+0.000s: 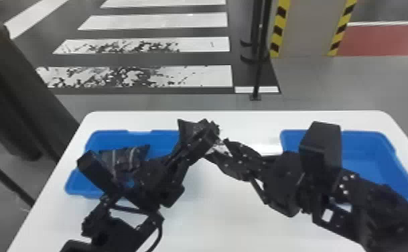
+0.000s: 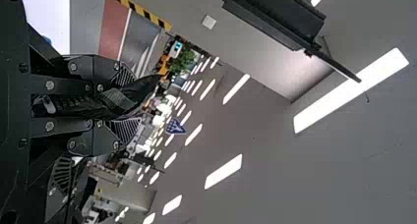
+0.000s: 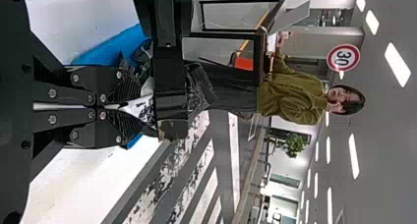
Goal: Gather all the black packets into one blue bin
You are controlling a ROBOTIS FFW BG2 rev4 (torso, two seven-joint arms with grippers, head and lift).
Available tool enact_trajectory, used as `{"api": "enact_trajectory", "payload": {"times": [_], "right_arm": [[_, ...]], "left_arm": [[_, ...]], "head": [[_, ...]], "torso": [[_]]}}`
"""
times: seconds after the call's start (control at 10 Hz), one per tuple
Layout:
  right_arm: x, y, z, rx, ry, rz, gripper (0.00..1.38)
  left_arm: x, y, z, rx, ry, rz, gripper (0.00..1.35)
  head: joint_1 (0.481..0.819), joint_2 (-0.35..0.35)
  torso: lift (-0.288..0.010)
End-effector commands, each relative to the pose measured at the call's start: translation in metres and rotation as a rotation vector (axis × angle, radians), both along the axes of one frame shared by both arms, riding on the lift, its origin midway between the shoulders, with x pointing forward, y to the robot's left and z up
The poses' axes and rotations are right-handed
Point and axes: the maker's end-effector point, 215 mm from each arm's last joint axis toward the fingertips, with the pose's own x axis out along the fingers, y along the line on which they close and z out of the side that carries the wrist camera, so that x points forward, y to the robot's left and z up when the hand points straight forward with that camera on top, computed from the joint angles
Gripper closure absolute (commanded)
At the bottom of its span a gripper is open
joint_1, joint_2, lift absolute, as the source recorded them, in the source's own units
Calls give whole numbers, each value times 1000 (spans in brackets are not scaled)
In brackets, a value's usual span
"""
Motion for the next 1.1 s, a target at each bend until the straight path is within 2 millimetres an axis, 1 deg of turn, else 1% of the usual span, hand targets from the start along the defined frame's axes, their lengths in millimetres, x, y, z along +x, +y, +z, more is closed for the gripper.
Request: {"api": "enact_trajectory", "payload": {"times": [0.0, 0.1, 0.2, 0.3, 0.4, 0.5, 0.6, 0.7, 0.8, 0.9, 1.0], "right_arm": [[-4, 4, -9, 46, 43, 17, 522], [-4, 2, -3, 78, 28, 19, 82], [-3, -8, -1, 117, 25, -1, 68], [-2, -28, -9, 133, 44, -47, 153], [-4, -53, -24, 151, 87, -103, 190], [-13, -74, -45, 196, 153, -155, 194], [-24, -95, -64, 237, 210, -207, 196], [-35, -107, -78, 238, 245, -239, 196], [-44, -110, -85, 267, 257, -246, 196], [-52, -113, -93, 363, 269, -263, 197], [-60, -132, -102, 445, 263, -339, 196]], "left_arm": [[2, 8, 5, -2, -19, 21, 1210], [4, 17, 6, 4, -26, 43, 1210], [7, 31, 4, 14, -28, 73, 1210], [10, 52, 2, 44, -34, 115, 1210], [16, 80, -7, 119, -35, 160, 1210], [27, 122, -20, 249, -47, 230, 1210], [37, 168, -38, 390, -40, 302, 1210], [47, 208, -50, 495, -22, 361, 1210], [60, 234, -62, 564, -3, 389, 1210], [75, 246, -72, 611, 10, 393, 1210], [87, 253, -86, 670, 31, 394, 1208]], "head": [[695, 93], [695, 103], [695, 114], [695, 122], [695, 125], [695, 127], [695, 131], [695, 155], [695, 190], [695, 224], [695, 251]], "torso": [[-110], [-110], [-110], [-110], [-110], [-110], [-110], [-110], [-110], [-110], [-110]]}}
